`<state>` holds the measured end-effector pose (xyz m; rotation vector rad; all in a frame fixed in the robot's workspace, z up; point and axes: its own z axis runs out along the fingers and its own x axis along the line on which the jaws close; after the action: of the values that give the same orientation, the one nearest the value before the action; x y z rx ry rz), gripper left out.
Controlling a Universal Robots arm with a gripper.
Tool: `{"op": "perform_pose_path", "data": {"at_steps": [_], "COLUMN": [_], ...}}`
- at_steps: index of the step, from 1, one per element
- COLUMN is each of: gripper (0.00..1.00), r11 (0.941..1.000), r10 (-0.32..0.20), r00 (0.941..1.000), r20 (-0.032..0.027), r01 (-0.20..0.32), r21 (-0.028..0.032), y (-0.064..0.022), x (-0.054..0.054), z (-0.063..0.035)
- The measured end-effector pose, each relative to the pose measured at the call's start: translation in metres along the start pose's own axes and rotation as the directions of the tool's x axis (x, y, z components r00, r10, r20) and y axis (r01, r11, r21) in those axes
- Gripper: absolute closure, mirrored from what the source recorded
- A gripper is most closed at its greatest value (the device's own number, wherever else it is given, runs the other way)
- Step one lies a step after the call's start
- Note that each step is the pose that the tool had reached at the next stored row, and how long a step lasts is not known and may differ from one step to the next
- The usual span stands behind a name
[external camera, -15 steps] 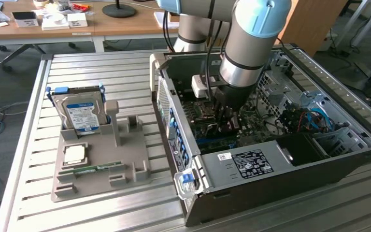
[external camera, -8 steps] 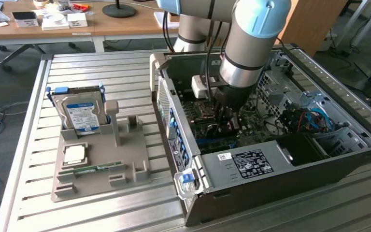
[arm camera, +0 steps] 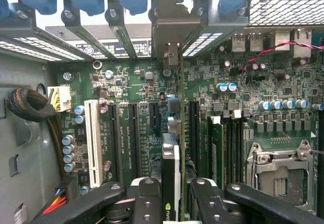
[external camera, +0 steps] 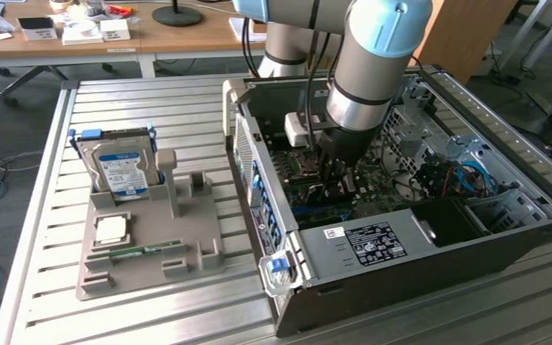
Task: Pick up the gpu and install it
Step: 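Insert the gpu into the slot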
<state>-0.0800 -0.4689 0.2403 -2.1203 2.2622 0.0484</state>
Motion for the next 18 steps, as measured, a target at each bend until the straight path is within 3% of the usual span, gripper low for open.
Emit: {"op": "perform_pose_path", "data": {"at_steps": [7,18], "gripper": [0.73,0.73], "r11": [1.0,1.0], "r10": [0.0,0.0], "r00": [1.0,1.0], "r20": [0.0004,0.0004], "r01": [0.0,0.0], "r21": [0.0067,0.007], "y": [0.0016,0.0017], "x": [0.0001,0.0], "z": [-0.0011,-0.0023]}}
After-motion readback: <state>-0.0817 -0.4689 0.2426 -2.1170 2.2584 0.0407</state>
